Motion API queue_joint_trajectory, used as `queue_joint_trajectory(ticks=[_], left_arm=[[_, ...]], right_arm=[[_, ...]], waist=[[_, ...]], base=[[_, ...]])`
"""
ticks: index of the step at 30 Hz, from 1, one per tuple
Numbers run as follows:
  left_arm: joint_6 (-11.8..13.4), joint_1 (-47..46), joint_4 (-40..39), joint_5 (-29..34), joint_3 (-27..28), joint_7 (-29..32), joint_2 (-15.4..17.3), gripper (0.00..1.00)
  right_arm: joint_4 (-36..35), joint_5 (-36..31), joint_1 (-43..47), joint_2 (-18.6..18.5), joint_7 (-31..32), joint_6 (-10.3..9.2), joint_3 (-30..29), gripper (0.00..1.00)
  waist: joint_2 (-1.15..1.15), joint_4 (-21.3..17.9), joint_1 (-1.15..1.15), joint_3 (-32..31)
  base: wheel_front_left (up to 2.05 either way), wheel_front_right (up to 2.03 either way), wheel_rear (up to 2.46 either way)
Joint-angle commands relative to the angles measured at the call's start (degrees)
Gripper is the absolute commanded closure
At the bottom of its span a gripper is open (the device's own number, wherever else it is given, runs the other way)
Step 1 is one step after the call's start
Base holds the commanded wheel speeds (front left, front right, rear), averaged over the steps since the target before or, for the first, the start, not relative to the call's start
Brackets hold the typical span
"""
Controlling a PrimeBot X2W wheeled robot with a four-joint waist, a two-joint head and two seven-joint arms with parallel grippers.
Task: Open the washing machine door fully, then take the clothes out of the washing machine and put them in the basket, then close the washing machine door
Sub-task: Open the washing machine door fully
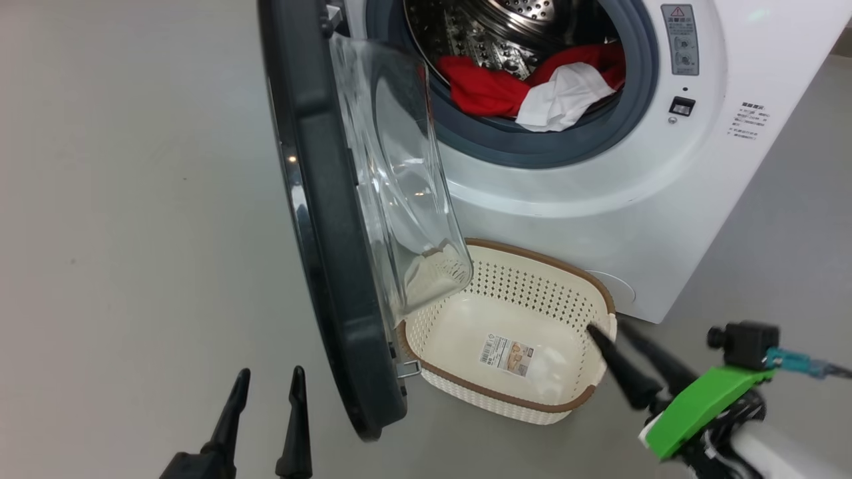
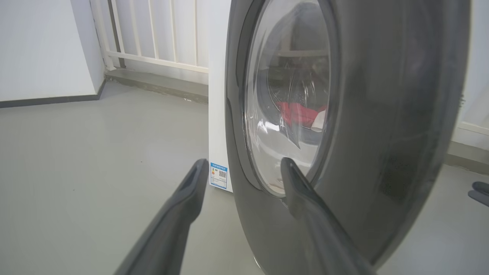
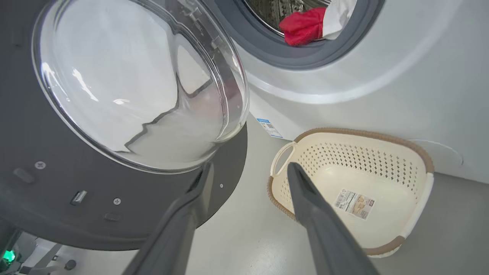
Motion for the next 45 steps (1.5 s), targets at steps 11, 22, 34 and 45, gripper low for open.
queue_joint_trajectory(ticks=[11, 22, 34, 45], left_arm=[[-0.3, -0.3, -0.7, 0.8, 2.3, -0.4, 0.5, 0.0], [-0.3, -0.7, -1.5, 1.3, 2.2, -0.4, 0.5, 0.0], [0.0, -0.7, -1.9, 1.3, 2.3, -0.4, 0.5, 0.0], [2.1, -2.7, -9.8, 0.7, 4.7, -0.4, 0.5, 1.0]], right_arm=[[-3.6, -29.1, 7.3, 5.7, -0.8, 0.44, -19.3, 0.0], [-8.9, -45.2, 12.1, 10.3, -0.8, 0.44, -29.0, 0.0], [-8.4, -47.7, 13.9, 12.2, -0.8, 0.44, -30.9, 0.0], [-8.7, -48.1, 13.7, 12.3, -0.8, 0.44, -31.0, 0.0]], waist=[[0.0, -1.0, 0.0, -0.5], [0.0, -0.8, 0.0, -0.1], [0.0, -0.8, 0.0, 0.4], [0.0, -0.7, 0.0, 0.8]], base=[[0.0, 0.0, 0.0], [0.0, 0.0, 0.0], [0.0, 0.0, 0.0], [0.0, 0.0, 0.0]])
